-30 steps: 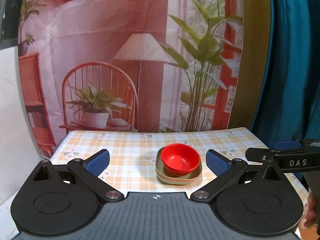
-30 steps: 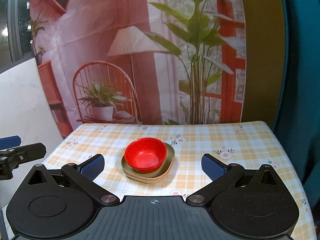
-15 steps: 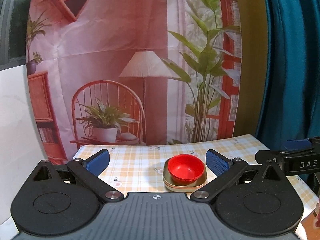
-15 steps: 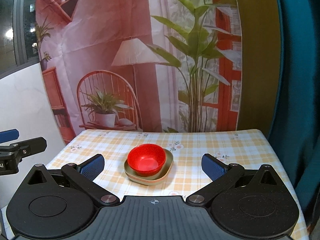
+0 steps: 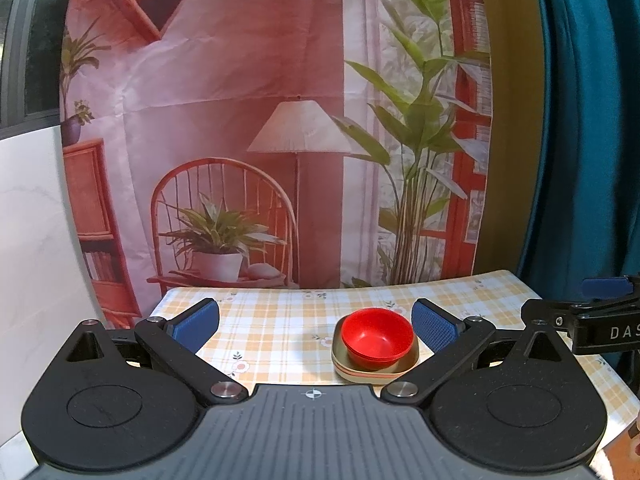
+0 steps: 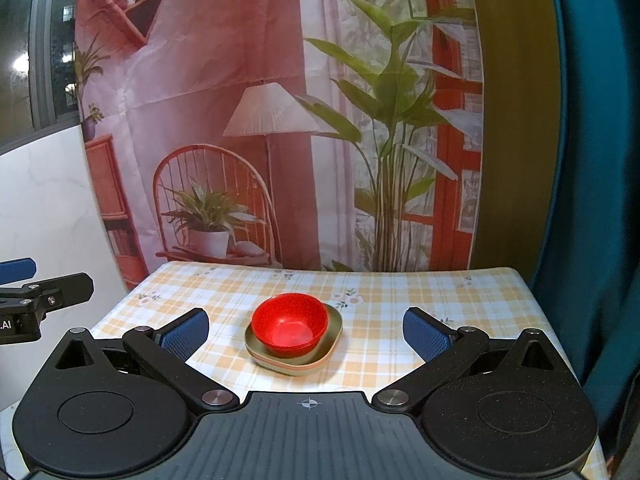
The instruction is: Organize plates and bowls
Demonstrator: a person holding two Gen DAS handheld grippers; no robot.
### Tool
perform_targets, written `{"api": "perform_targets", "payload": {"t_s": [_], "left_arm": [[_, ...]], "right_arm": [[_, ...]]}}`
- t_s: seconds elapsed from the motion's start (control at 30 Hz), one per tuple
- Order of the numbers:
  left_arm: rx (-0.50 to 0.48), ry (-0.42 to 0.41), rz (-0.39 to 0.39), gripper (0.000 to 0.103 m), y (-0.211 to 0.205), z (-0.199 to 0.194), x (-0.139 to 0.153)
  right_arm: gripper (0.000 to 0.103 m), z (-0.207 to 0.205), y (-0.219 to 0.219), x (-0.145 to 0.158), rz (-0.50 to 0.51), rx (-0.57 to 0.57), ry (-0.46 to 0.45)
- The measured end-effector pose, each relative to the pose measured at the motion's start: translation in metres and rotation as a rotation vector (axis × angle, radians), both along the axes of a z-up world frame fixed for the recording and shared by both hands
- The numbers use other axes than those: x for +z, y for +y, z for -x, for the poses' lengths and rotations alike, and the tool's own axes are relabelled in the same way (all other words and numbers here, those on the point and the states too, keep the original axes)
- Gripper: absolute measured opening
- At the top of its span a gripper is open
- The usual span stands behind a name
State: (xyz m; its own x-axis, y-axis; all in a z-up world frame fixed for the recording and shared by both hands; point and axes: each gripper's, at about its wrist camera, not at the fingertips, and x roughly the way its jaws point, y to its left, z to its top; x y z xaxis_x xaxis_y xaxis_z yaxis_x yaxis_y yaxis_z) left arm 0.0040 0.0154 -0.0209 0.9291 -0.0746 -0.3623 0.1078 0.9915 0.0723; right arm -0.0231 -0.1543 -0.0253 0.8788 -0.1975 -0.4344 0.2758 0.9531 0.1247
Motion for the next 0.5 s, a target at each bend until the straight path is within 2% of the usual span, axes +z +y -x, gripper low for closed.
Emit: {"api": "perform_targets", "payload": {"t_s": [0.5], "left_arm": [[0.012, -0.002, 0.001, 0.103, 0.0019, -0.0010, 0.0032]], "right_arm": [[0.103, 0.0029, 0.0028, 0.0042, 0.022, -0.004, -0.008]]}}
